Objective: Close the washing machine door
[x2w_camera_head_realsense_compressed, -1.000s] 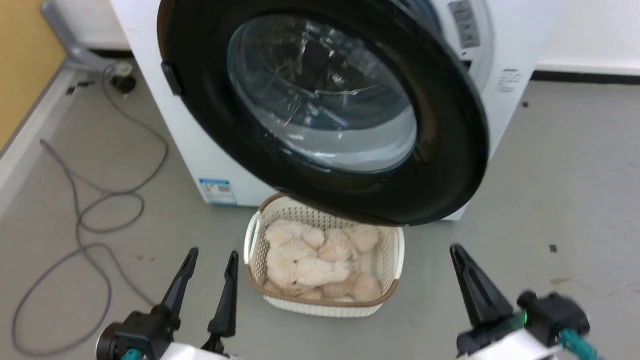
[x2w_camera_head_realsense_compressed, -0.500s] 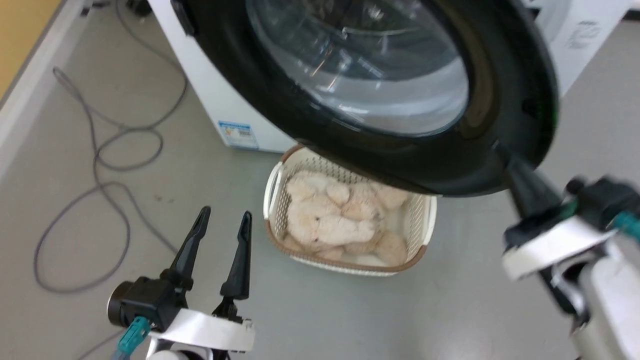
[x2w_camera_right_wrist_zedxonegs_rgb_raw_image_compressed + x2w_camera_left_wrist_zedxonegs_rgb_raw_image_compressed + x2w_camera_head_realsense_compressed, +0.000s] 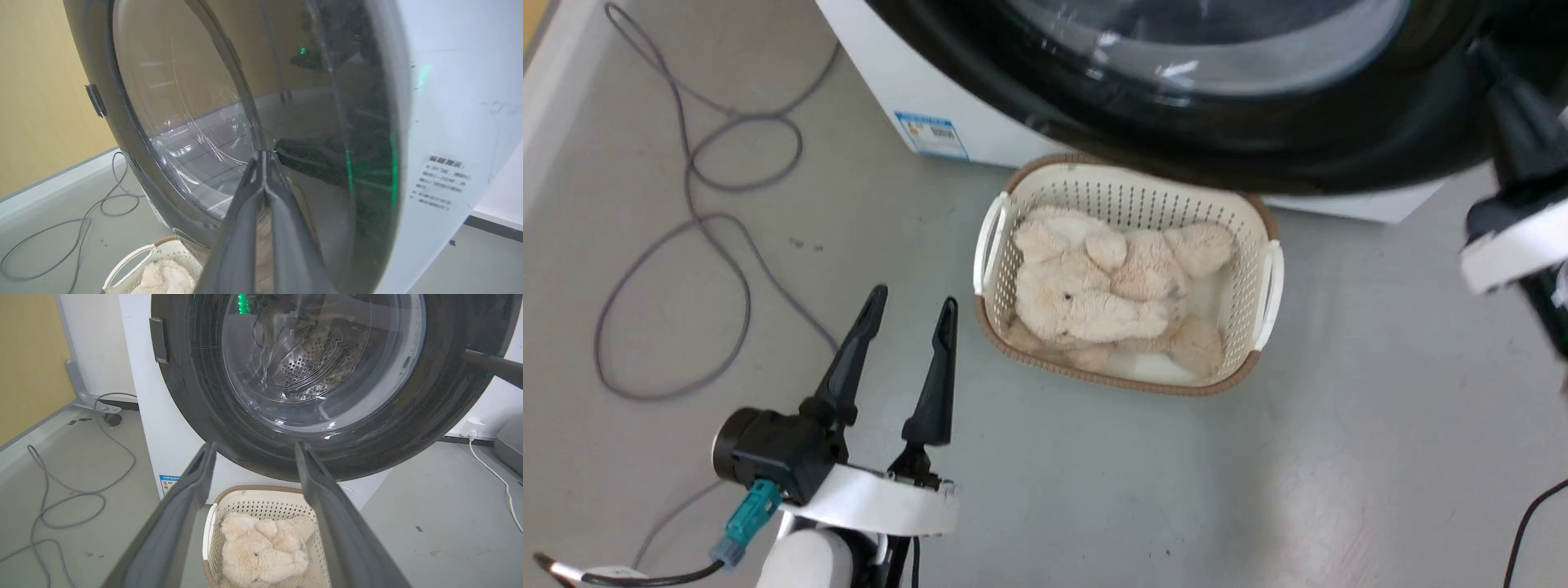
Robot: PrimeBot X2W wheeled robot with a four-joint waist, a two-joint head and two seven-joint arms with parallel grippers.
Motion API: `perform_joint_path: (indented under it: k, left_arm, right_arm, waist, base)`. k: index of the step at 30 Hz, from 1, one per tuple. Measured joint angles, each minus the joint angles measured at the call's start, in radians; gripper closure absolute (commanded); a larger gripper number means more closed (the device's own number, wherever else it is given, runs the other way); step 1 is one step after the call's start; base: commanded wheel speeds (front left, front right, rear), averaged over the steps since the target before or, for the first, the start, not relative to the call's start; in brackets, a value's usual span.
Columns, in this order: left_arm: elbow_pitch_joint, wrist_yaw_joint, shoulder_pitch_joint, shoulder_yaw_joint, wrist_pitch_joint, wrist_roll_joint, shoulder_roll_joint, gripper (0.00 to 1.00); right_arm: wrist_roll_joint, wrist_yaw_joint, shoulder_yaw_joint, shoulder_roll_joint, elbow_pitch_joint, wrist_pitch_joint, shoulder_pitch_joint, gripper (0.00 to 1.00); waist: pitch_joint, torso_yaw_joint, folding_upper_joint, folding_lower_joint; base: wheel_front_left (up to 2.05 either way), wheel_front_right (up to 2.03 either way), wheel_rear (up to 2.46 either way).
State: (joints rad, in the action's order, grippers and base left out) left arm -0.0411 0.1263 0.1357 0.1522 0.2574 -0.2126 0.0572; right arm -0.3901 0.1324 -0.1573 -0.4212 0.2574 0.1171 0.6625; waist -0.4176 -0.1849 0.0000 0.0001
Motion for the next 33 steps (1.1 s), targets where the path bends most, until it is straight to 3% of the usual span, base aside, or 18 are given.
perform_joint_path:
  k: [13, 22, 33]
  left_arm:
    - [-0.010, 0.000, 0.051, 0.012, 0.000, 0.000, 0.005, 0.00]
    - [-0.007, 0.000, 0.065, -0.010, 0.000, 0.017, 0.006, 0.00]
    - [0.031, 0.000, 0.054, -0.048, 0.000, 0.016, -0.001, 0.00]
  right_arm:
    - [-0.015, 0.001, 0.040, -0.020, 0.124, -0.036, 0.212, 1.00]
    - [-0.015, 0.012, 0.057, 0.020, 0.187, -0.033, 0.264, 1.00]
    - [-0.016, -0.001, 0.013, 0.028, 0.231, 0.065, 0.178, 1.00]
  waist:
    - [-0.086, -0.007, 0.0000, 0.0000]
    - [-0.107, -0.008, 0.0000, 0.0001]
    - [0.013, 0.020, 0.0000, 0.0000]
  base:
    - [0.00, 0.00, 0.00]
    - [0.00, 0.00, 0.00]
    - [0.00, 0.00, 0.00]
